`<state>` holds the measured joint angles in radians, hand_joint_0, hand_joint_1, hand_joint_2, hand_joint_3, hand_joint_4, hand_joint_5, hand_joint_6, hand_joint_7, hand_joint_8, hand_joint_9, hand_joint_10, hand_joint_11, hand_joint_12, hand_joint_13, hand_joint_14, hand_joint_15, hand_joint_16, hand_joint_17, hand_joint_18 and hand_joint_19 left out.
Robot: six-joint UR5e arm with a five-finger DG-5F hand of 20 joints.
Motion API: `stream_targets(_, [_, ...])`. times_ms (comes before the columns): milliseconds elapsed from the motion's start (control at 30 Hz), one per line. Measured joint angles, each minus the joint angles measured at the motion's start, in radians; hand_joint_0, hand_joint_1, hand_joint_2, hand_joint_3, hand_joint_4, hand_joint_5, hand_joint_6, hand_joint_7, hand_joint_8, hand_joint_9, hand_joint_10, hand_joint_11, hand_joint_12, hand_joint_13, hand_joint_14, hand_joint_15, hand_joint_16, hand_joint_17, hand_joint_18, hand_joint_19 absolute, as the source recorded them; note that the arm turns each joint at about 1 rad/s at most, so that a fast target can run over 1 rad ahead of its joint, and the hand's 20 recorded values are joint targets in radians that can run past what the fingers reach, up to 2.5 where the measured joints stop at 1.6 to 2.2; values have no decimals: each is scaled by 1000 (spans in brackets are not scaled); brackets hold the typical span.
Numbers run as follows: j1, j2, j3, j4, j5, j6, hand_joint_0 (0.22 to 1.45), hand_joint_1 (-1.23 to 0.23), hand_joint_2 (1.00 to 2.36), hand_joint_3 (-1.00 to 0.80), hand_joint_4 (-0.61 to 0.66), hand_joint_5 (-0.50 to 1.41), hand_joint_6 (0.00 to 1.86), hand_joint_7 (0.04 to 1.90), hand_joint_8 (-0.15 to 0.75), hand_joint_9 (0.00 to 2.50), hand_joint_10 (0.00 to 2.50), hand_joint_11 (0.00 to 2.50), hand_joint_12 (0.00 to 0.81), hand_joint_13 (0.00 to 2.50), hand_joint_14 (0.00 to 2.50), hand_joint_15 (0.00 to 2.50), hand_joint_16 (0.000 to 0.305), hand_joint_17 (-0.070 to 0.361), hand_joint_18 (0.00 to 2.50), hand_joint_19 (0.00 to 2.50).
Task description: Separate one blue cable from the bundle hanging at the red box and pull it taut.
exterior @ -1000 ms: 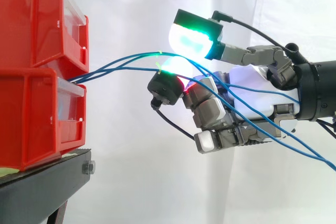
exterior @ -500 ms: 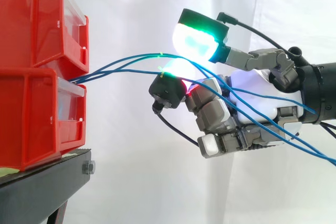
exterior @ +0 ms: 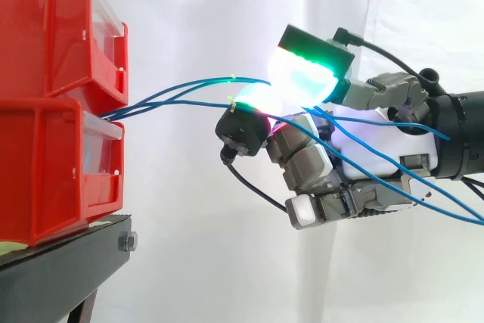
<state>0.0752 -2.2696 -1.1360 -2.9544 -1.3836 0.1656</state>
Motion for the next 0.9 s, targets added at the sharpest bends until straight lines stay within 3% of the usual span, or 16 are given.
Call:
stream_targets(200, [0,0,0,1,0,0,515,-767,1000,-500,95,-178,836,1118,316,1163,20,1128,406,1191,27,840,55,124,1010,618])
stream_targets(300, [0,0,-1,0,0,0,618,-683,1000,-500,76,-177,823,1136,298,1166,22,1121,384,1181,25,847,51,115,976,643])
stream_targets(567, [0,0,-1,0,0,0,642,-812,1015,-299,32,-182,834,1203,299,1129,24,1145,386,1165,27,848,52,118,963,639])
stream_targets(600, [0,0,-1,0,0,0,675,-882,1015,-307,20,-184,833,1275,294,1113,23,1142,392,1161,27,835,52,118,961,621])
stream_targets(700, [0,0,-1,0,0,0,755,-962,1008,-410,44,-189,866,1228,298,1095,24,1126,385,1148,29,823,52,117,960,596])
stream_targets(900, [0,0,-1,1,0,0,840,-953,1000,-500,-73,-187,870,1250,288,1085,22,1109,370,1125,27,823,50,112,922,602])
